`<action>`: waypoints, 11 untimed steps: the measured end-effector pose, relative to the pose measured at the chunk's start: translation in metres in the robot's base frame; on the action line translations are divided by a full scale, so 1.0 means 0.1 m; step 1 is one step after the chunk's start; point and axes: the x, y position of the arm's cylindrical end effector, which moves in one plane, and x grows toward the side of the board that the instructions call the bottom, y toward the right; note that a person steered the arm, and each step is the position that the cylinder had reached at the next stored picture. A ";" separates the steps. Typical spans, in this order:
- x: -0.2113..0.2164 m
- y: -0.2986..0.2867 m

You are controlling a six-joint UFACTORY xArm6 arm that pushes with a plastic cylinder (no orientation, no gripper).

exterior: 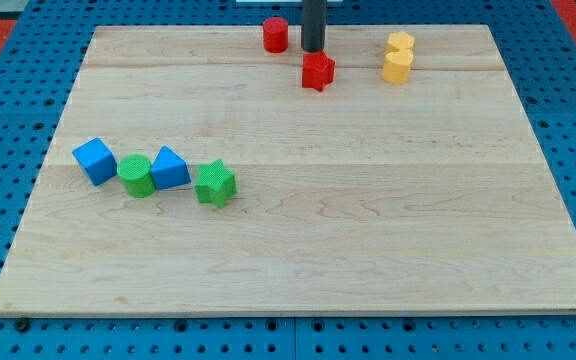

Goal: Move the yellow hexagon towards right of red star

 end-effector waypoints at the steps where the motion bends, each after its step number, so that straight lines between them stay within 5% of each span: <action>1: -0.14 -0.46; 3: -0.11 -1.87; 6: -0.15 1.37; 7: 0.06 1.99; 8: 0.50 1.27; 9: 0.47 0.44; 10: 0.51 0.52; 11: 0.41 1.23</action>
